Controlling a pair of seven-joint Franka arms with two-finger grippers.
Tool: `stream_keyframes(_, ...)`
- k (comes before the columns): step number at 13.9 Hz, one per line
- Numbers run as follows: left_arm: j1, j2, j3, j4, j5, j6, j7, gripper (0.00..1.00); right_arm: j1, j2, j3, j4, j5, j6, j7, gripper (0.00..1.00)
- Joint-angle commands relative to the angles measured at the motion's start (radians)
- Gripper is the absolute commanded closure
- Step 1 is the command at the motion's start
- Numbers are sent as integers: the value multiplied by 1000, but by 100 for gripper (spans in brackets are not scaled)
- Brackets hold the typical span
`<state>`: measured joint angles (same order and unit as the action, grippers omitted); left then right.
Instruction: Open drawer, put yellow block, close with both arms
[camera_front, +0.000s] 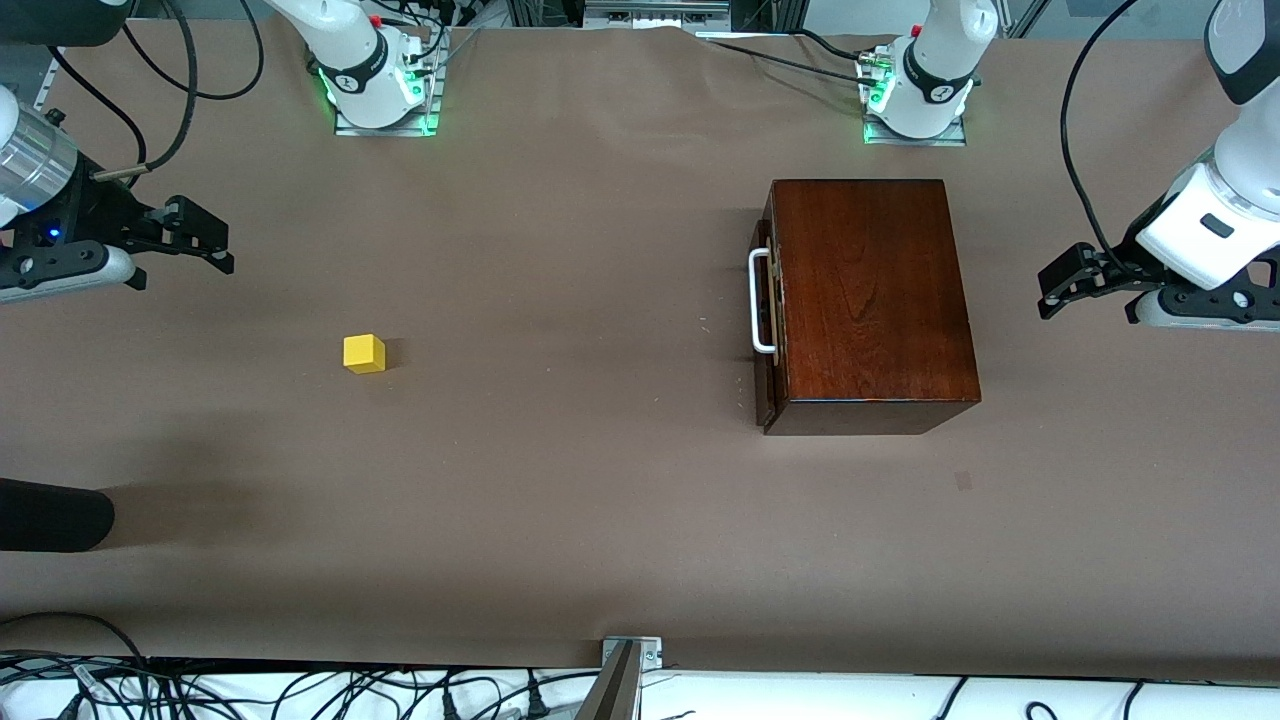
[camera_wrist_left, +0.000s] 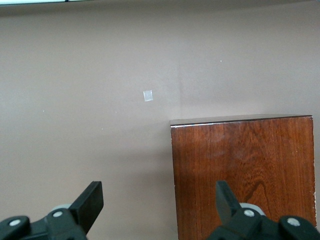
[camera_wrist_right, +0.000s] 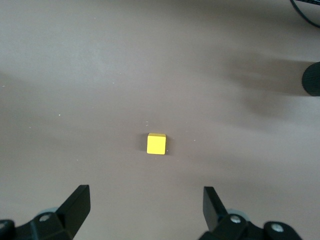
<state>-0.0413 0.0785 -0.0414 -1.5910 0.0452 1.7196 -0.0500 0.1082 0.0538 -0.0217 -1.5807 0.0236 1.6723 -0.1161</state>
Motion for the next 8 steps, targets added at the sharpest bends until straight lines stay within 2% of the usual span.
stream_keyframes(1,-9,20,0,39,27,-14,1,0,8,-11,5,4,-21,-3,-1,0)
stream_keyframes(8,-15,20,-5,39,25,-37,-1,0,7,-11,2,4,-21,-8,1,0)
